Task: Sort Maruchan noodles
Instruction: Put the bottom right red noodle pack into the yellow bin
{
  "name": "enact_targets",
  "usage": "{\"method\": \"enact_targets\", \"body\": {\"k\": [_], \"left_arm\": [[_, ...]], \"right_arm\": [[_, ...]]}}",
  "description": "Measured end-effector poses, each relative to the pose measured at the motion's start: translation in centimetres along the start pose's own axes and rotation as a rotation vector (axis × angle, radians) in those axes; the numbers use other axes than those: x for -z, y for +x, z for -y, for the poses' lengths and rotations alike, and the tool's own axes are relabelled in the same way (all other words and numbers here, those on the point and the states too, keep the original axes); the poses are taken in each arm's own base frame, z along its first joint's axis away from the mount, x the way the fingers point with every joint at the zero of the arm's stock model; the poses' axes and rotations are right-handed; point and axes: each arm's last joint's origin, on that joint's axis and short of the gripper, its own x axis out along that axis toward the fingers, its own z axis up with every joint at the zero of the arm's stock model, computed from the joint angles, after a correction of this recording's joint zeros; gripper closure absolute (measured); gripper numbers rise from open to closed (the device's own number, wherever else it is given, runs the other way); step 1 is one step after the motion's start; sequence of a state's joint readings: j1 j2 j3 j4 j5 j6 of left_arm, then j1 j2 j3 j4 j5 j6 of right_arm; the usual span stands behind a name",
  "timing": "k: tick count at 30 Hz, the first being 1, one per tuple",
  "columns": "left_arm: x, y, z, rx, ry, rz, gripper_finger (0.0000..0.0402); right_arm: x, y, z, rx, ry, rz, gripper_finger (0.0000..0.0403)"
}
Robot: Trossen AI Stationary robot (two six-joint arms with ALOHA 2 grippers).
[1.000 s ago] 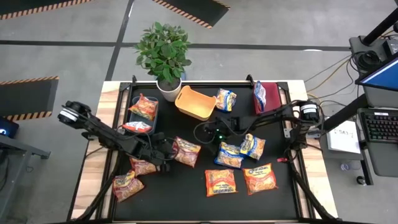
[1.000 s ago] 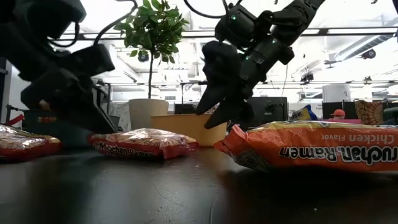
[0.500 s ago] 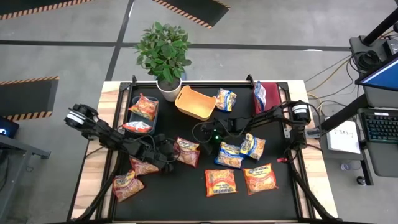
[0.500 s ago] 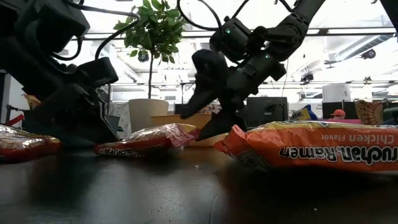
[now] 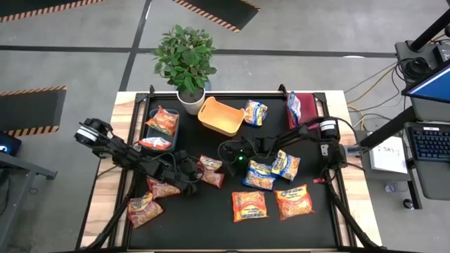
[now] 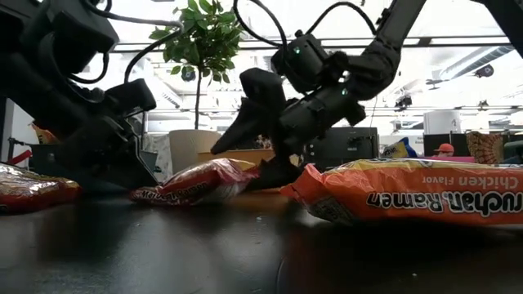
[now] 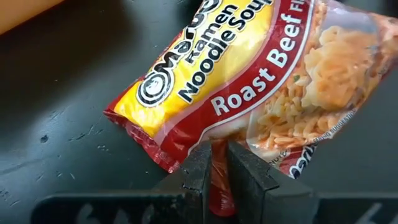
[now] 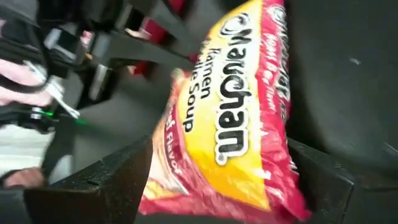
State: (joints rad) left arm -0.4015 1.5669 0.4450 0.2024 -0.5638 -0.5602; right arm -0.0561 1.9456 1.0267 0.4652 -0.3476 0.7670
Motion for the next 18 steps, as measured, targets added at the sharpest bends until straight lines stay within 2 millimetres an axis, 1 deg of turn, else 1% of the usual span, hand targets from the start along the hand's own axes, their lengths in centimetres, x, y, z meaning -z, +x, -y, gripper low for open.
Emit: {"method": "enact_targets", "body": {"k": [3,7,18], "left_arm": [[0.06,0.02,-0.02,0.001,0.001,-0.002,0.0366],[0.02,0.05,0.04,0.008,-0.005,0.005,0.0366],[-0.36,-0.03,0.22,0.013,-0.028,0.046,0.0366]], "right_arm": [[-0.09,0.53,0.23,-0.036,0.007,0.035,0.0107],[-0.04,0.75,0.56,-0.036,0.007,0.046,0.0138],[-0.22,0.56,0.46,-0.019,-0.023,0.062,0.026]]}}
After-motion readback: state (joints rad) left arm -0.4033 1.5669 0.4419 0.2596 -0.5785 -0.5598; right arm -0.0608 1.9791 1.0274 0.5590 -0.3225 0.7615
